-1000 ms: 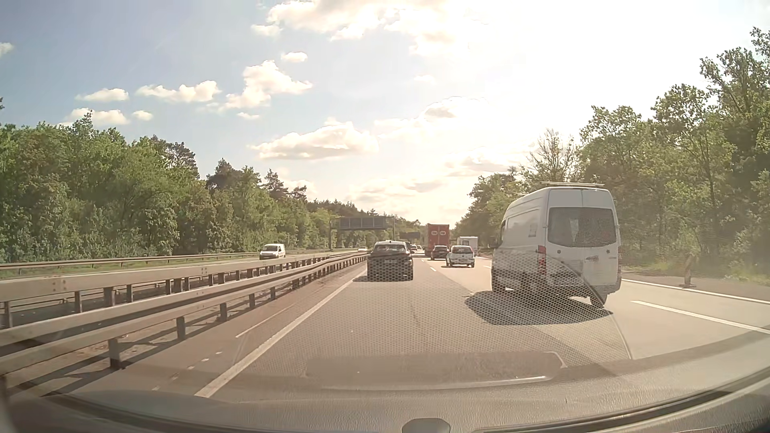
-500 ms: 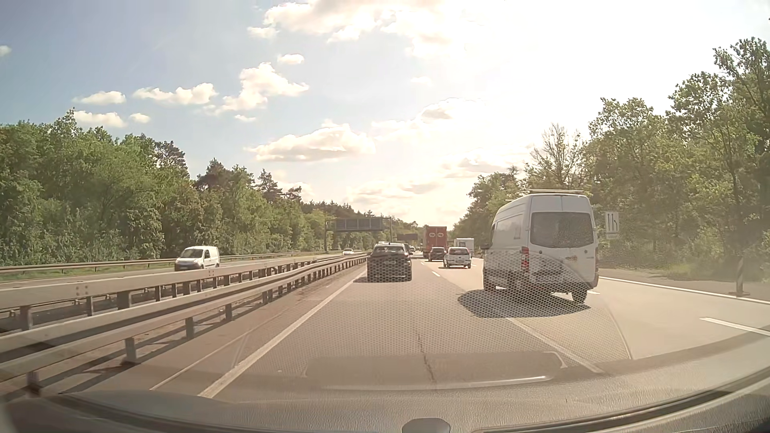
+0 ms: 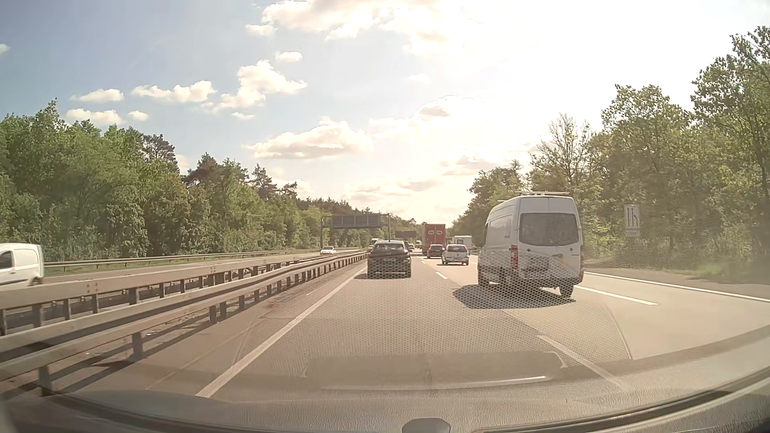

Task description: Follow the waypoints while adhering to traffic rules and regulations

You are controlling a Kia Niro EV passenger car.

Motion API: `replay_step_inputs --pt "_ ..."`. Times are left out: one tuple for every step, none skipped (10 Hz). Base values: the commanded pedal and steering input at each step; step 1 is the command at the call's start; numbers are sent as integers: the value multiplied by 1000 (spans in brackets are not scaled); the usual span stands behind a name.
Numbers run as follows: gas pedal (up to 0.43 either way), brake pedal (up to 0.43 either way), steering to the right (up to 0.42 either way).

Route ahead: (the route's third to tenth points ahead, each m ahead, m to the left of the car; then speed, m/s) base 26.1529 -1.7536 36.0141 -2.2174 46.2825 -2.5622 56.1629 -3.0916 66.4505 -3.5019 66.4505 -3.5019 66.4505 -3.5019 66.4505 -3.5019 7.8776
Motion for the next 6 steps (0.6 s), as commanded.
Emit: replay_step_inputs --pt "197 0 4" --pt "197 0 4" --pt "197 0 1" --pt "197 0 0" --pt "197 0 0" --pt "197 0 0"
